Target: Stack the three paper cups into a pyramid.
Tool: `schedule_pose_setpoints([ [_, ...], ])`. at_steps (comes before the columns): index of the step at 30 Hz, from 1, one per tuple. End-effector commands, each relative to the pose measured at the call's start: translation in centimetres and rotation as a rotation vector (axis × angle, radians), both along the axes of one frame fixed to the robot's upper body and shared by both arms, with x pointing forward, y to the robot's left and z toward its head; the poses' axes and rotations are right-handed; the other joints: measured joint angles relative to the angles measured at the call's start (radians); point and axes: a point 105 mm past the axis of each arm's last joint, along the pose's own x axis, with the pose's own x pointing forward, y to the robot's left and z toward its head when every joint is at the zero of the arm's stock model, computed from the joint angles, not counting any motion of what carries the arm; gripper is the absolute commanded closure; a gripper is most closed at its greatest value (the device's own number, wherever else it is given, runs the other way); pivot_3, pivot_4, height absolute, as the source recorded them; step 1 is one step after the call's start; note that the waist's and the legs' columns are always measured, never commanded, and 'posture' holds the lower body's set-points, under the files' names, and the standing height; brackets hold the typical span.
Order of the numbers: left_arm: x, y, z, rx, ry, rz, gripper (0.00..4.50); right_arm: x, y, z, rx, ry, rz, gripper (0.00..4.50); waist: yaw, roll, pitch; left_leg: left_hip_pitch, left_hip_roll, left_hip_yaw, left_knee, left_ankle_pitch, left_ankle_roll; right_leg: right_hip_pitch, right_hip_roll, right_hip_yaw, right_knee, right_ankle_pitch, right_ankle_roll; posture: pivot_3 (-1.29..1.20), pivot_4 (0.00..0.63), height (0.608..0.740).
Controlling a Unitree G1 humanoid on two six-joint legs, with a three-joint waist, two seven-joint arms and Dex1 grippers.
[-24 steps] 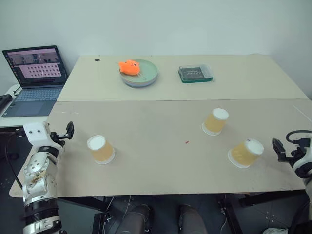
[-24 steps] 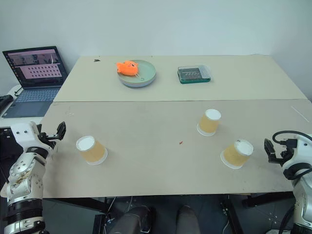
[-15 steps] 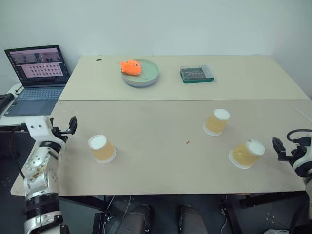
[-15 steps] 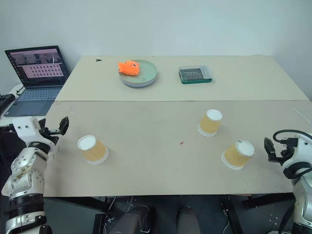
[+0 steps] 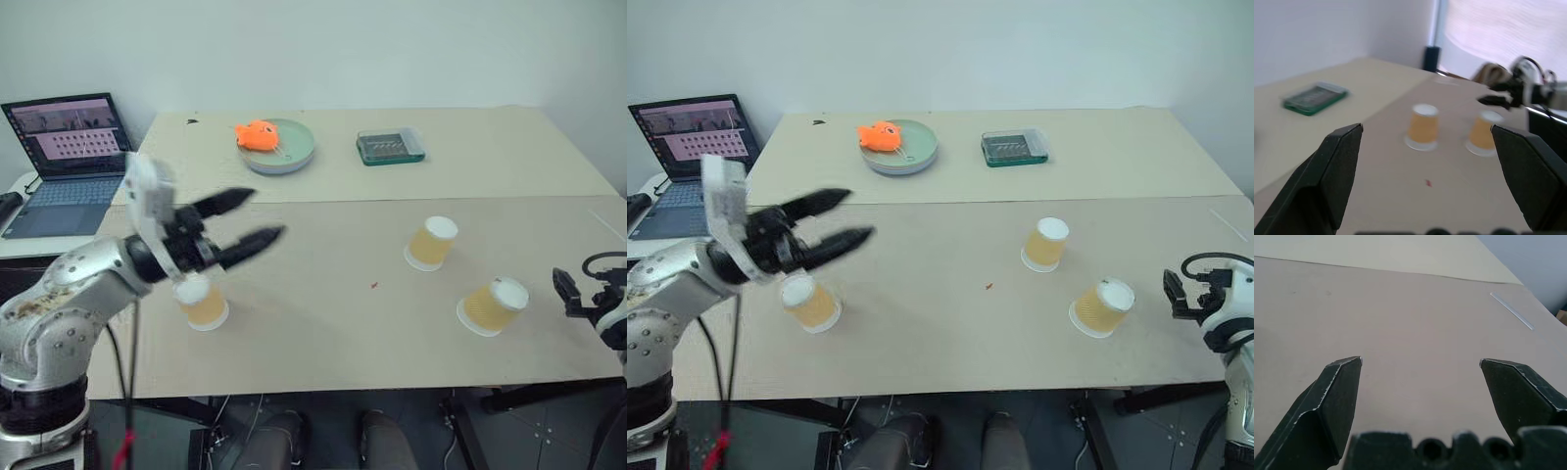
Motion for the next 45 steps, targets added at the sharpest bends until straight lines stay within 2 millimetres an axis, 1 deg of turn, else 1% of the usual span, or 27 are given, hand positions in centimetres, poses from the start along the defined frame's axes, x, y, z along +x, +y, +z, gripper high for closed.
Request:
schedule_pose_setpoints([
  [1,-1.4,-0.9,-1.0,0.066,0.033,-0.089,0.04,-1.3,-0.6,3.3,-0.058,-0.007,0.083,0.00,0.002,0.002,0.001,0.000,0.000,0.000,0.000,0.000,0.000,0.000,0.000,0.000,0.000,0.000,0.000,0.00,0.150,0.740],
  [4,-1.7,-1.1,-0.7,0.061,0.035,-0.124,0.04,-3.1,-0.3,4.2,-0.064,0.089,0.230,0.00,0.007,0.003,0.001,0.000,0.001,0.000,0.000,0.000,0.000,0.001,0.000,-0.001,0.001,-0.001,-0.002,0.00,0.150,0.740],
  [8,-1.6,-1.0,-0.5,0.080,0.026,-0.134,0.04,-5.0,1.7,3.6,-0.041,0.225,0.435,0.00,0.006,0.001,0.002,0.000,0.001,0.000,0.000,0.000,0.000,0.002,0.000,-0.002,-0.001,-0.001,-0.002,0.00,0.150,0.740],
  [10,-1.5,-0.9,-0.7,0.102,0.022,-0.140,0.04,-6.1,3.7,3.3,0.008,0.289,0.580,0.00,0.002,0.000,0.003,-0.001,0.002,0.000,0.000,0.000,0.000,0.001,0.000,-0.001,-0.001,-0.001,-0.002,0.00,0.150,0.740],
  [12,-1.3,-0.7,-1.0,0.132,0.017,-0.137,0.04,-6.1,5.8,3.1,0.058,0.310,0.699,0.00,-0.002,0.000,0.003,-0.001,0.002,0.000,0.000,0.000,0.000,0.001,0.000,-0.001,-0.001,-0.001,-0.002,0.00,0.150,0.740],
  [13,-1.2,-0.7,-1.1,0.143,0.014,-0.137,0.04,-5.9,6.4,2.9,0.066,0.312,0.724,0.00,-0.006,0.000,0.003,-0.001,0.002,0.000,0.000,0.000,0.000,0.001,0.000,-0.001,-0.001,-0.001,-0.002,0.00,0.150,0.740],
  [15,-1.2,-0.8,-1.3,0.155,0.013,-0.146,0.04,-5.4,7.0,1.9,0.051,0.340,0.738,0.00,-0.008,0.000,0.003,-0.001,0.002,0.001,0.000,0.000,0.000,0.001,-0.001,0.000,-0.001,-0.001,-0.002,0.00,0.150,0.740],
  [16,-1.3,-0.8,-1.5,0.165,0.012,-0.150,0.04,-5.0,7.0,1.3,0.045,0.344,0.732,0.00,-0.007,-0.001,0.003,-0.001,0.002,0.001,0.000,0.000,0.000,0.001,-0.001,0.000,-0.001,-0.004,-0.007,0.00,0.150,0.740],
  [17,-1.3,-0.8,-1.7,0.173,0.011,-0.153,0.04,-4.7,7.1,1.0,0.041,0.346,0.728,0.00,-0.005,-0.001,0.004,-0.002,0.003,0.001,0.000,0.000,0.000,0.001,-0.002,0.000,-0.001,-0.004,-0.008,0.00,0.150,0.740],
  [21,-1.4,-0.8,-3.0,0.226,0.012,-0.177,0.04,-3.9,7.3,0.4,0.039,0.342,0.731,0.00,0.005,-0.001,0.004,-0.004,0.002,0.001,0.000,0.000,0.000,-0.001,-0.002,-0.001,-0.002,-0.004,-0.008,0.00,0.150,0.740],
  [24,-1.6,-1.0,-3.3,0.244,0.008,-0.202,0.04,-3.6,7.3,0.3,0.038,0.334,0.726,0.00,0.013,-0.001,0.004,-0.007,0.002,0.000,0.000,-0.001,0.001,-0.004,-0.001,-0.002,-0.002,-0.001,-0.004,0.00,0.150,0.740],
  [28,-1.6,-1.0,-3.4,0.261,-0.003,-0.211,0.04,-3.2,7.3,0.2,0.034,0.326,0.723,0.00,0.017,-0.001,0.004,-0.007,0.002,0.000,0.000,-0.001,0.001,-0.004,-0.001,-0.002,-0.003,-0.001,-0.003,0.00,0.150,0.740],
  [34,-1.5,-1.1,-3.1,0.263,-0.021,-0.207,0.04,-2.4,8.6,-0.2,0.030,0.317,0.742,0.00,0.016,-0.001,0.004,-0.007,0.002,0.000,0.000,-0.001,0.000,-0.003,-0.001,-0.002,-0.002,-0.001,-0.003,0.00,0.150,0.740],
  [40,-1.5,-1.2,-3.3,0.265,-0.021,-0.207,0.04,-1.2,9.3,-0.1,0.008,0.284,0.740,0.00,0.012,-0.001,0.004,-0.006,0.002,0.000,0.000,-0.001,0.000,-0.004,0.000,-0.002,-0.002,-0.001,-0.003,0.00,0.150,0.740],
  [45,-1.7,-1.3,-3.4,0.263,-0.018,-0.204,0.04,-0.7,9.2,-0.2,-0.034,0.290,0.731,0.00,0.013,-0.001,0.004,-0.006,0.002,0.000,0.000,-0.001,0.000,-0.004,0.000,-0.002,-0.002,-0.001,-0.003,0.00,0.150,0.740],
])
